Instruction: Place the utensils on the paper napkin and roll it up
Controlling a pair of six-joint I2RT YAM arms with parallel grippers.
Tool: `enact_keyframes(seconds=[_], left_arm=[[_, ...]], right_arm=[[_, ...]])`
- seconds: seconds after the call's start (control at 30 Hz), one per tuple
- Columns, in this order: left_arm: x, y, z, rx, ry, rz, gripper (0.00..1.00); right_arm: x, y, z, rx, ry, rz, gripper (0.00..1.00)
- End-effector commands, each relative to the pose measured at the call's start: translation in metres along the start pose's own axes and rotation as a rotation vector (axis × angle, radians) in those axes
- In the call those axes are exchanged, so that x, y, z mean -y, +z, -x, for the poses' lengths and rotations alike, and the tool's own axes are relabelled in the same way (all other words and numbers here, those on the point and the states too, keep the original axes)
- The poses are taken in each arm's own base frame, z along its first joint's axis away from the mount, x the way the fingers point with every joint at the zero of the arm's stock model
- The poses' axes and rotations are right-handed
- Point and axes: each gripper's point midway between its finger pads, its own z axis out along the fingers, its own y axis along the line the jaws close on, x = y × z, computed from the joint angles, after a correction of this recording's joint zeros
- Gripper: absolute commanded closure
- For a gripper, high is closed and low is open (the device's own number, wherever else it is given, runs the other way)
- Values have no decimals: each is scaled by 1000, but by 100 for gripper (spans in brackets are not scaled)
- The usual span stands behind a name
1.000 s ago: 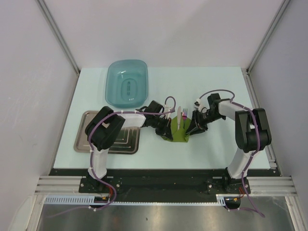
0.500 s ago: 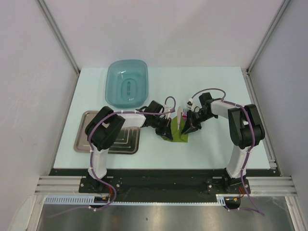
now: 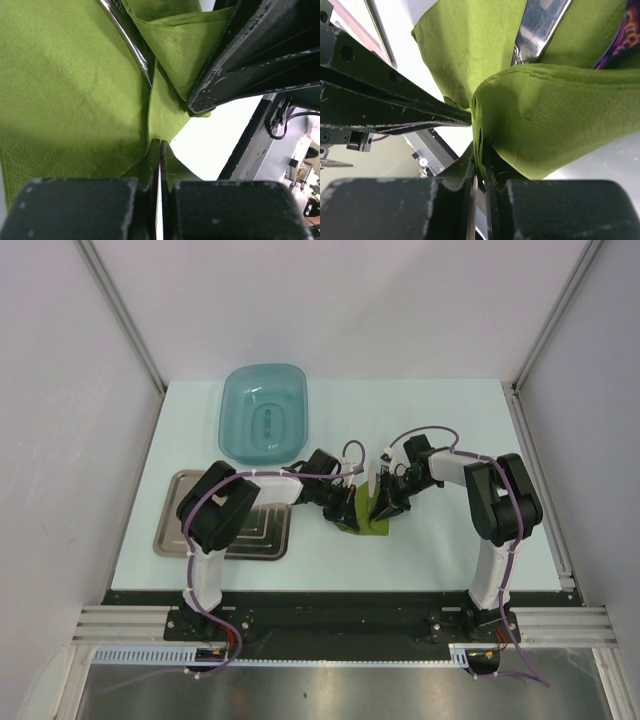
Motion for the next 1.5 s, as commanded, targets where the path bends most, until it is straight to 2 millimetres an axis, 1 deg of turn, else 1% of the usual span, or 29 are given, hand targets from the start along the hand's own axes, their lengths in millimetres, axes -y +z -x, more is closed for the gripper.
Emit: enact_keyframes(seconds=[0.0, 0.33, 0.5, 0.6, 0.63, 0.67, 0.73, 0.77, 0.8, 0.83, 0.87, 0.9, 0.93, 0.97, 1.0, 1.03, 1.07, 1.13, 1.17, 1.23, 1.27, 1.33, 1.37, 1.4, 1.47], left_arm=[[-16, -2, 1, 23, 10, 66, 100], [-16, -2, 1, 23, 8, 66, 100], [-15, -3, 2, 26, 10, 67, 100], [-14, -4, 3, 32, 12, 66, 100], [-13, -5, 4, 36, 15, 62, 100], [-11, -6, 4, 45, 19, 54, 100], [-4, -13, 9, 72, 29, 38, 99], [-4, -16, 7, 77, 20, 33, 97], [-3, -21, 12, 102, 21, 24, 95], [2, -29, 17, 130, 30, 14, 94], [1, -32, 14, 137, 11, 11, 90], [1, -40, 24, 180, 18, 5, 88], [5, -49, 29, 206, 25, -2, 87], [5, -53, 28, 216, 10, -6, 84], [5, -60, 32, 237, 7, -10, 82], [6, -63, 35, 252, 8, -14, 80], [10, -69, 37, 270, -4, -19, 74], [10, -78, 43, 297, -23, -32, 69], [13, -81, 48, 308, -36, -38, 67], [11, -84, 55, 316, -46, -29, 66], [11, -86, 64, 331, -36, -22, 66], [8, -84, 72, 337, -41, -2, 64], [11, -86, 82, 349, -35, -1, 64], [6, -78, 81, 326, -54, 7, 64], [5, -75, 92, 321, -55, 15, 64]], right_arm=[[-7, 5, 16, 33, -31, 15, 89], [-14, 10, 14, 24, -44, 35, 89], [-8, 14, 13, 16, -39, 22, 88], [-3, 19, 11, 4, -32, 12, 83], [-1, 19, 10, 3, -33, 9, 75], [0, 20, 10, 2, -29, 5, 69], [1, 21, 10, 3, -28, 4, 61], [1, 21, 10, 3, -25, 6, 59], [1, 21, 10, 5, -26, 6, 57], [0, 21, 12, 9, -27, 7, 52], [-1, 21, 12, 10, -25, 9, 48], [-1, 21, 13, 13, -23, 12, 48], [0, 22, 13, 13, -24, 12, 47], [-2, 22, 13, 12, -21, 15, 46], [-2, 23, 13, 9, -21, 18, 46], [-3, 23, 14, 11, -25, 19, 43], [-2, 23, 13, 10, -25, 16, 40], [-2, 23, 14, 12, -31, 15, 36], [-2, 24, 13, 9, -30, 14, 36], [-4, 24, 12, 7, -34, 15, 37], [-4, 23, 14, 13, -37, 16, 38], [-6, 22, 13, 15, -52, 14, 39], [-7, 22, 13, 17, -59, 13, 41], [-8, 21, 14, 21, -66, 12, 43], [-8, 22, 14, 22, -78, 6, 47]])
